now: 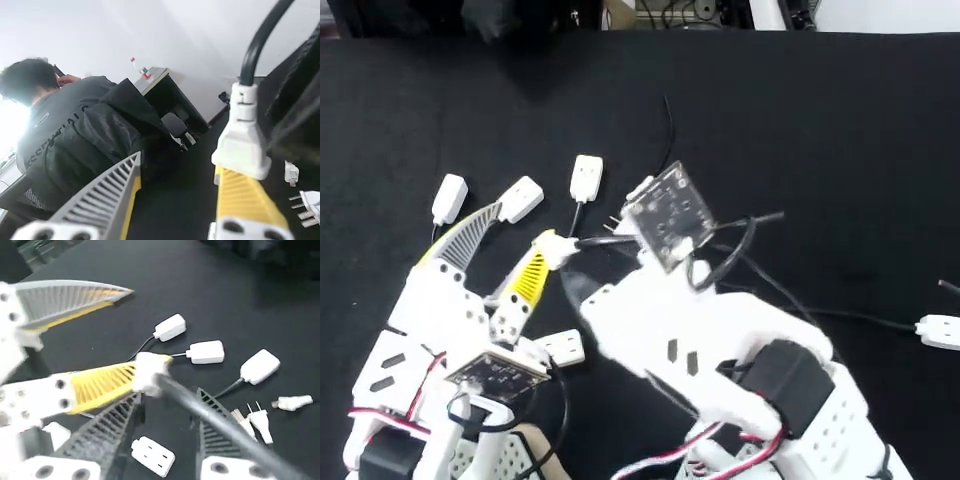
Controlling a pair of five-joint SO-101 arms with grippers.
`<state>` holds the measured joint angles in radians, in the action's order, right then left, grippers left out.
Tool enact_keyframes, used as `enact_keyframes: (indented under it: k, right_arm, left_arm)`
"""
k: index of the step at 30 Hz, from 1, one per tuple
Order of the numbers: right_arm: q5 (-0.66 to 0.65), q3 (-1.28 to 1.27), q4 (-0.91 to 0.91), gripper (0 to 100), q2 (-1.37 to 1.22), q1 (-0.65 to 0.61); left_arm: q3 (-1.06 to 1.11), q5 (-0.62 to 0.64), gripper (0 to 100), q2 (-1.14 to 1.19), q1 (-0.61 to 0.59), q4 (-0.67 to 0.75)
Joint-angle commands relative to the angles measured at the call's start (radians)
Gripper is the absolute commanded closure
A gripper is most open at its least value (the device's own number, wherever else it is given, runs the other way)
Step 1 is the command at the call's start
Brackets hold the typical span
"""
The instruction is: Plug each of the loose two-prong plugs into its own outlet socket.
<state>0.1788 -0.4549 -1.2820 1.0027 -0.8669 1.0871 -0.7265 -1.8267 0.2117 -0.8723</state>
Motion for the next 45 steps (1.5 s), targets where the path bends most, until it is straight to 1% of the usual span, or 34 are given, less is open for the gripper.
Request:
enact_keyframes:
  k: [1,9,17,25,30,45]
  right_arm:
    - [0.011,0.054,-0.025,83.6,-0.001,-0.02]
    - [0.011,0.054,-0.043,83.6,0.002,-0.02]
    - [0.037,0.051,0.034,83.6,-0.001,-0.017]
    - [0.031,-0.042,0.132,83.6,-0.001,-0.008]
    - [0.031,-0.042,0.129,83.6,0.005,0.043]
    - [0.028,-0.05,0.126,87.4,0.001,0.04]
  left_arm:
    - [-0.053,-0.012,76,-0.005,-0.001,0.025]
    - [-0.054,-0.014,76,-0.005,0.002,0.025]
    - [-0.054,-0.014,76,-0.005,-0.001,0.025]
    - [-0.056,-0.014,76,-0.005,-0.001,0.025]
    - [-0.056,-0.014,76,-0.005,-0.002,0.025]
    - [-0.056,-0.014,76,-0.005,-0.001,0.026]
